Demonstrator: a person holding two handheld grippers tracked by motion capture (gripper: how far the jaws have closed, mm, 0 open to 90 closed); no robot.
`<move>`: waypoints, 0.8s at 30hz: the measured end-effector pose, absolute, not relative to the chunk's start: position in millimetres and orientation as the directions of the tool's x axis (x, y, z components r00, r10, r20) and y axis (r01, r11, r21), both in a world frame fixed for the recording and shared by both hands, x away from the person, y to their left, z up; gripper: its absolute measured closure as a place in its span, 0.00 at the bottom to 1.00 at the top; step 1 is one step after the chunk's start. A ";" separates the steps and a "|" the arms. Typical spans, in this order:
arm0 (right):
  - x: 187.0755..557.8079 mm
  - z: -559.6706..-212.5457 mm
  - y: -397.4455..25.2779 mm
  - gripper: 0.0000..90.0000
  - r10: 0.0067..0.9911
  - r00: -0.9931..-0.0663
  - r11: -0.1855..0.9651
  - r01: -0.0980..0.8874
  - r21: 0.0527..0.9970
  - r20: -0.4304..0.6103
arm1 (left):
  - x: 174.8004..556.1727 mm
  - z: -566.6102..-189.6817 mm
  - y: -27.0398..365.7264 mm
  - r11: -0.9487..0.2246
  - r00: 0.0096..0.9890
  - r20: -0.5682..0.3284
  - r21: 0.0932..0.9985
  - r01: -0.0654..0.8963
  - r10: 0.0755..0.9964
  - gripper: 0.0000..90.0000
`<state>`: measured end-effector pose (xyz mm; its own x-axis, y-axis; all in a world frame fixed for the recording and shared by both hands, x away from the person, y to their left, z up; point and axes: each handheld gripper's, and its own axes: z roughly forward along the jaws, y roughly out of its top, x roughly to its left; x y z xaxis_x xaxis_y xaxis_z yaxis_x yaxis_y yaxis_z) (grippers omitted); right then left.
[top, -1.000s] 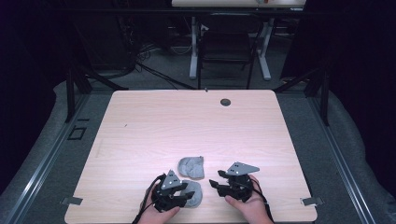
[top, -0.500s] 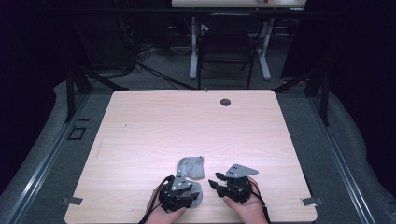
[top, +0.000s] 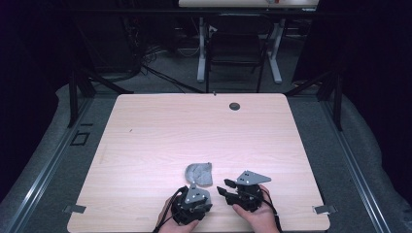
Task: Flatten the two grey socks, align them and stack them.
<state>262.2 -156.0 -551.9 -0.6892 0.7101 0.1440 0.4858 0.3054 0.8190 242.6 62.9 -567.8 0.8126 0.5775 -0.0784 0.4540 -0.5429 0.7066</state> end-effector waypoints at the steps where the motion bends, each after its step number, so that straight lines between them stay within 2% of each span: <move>1: 262.3 -552.6 -155.7 0.67 0.710 -0.689 0.302 0.485 0.821 0.146 | 243.0 -568.8 62.8 -0.549 0.814 -0.076 0.701 0.454 0.576 0.80; 9: 260.6 -552.6 -153.7 0.81 0.685 -0.715 0.349 0.489 0.800 0.139 | 245.1 -572.2 65.3 -0.531 0.810 -0.104 0.706 0.469 0.578 0.94; 15: 259.5 -554.4 -149.8 0.86 0.672 -0.729 0.375 0.483 0.792 0.126 | 245.9 -567.5 70.7 -0.502 0.810 -0.128 0.727 0.469 0.572 0.96; 20: 258.4 -557.3 -144.4 0.96 0.649 -0.751 0.414 0.479 0.774 0.118 | 245.2 -559.7 76.3 -0.478 0.809 -0.136 0.746 0.464 0.572 0.96; 24: 257.5 -559.7 -140.5 0.99 0.639 -0.759 0.426 0.481 0.766 0.121 | 245.3 -553.9 80.5 -0.456 0.805 -0.145 0.760 0.463 0.576 0.96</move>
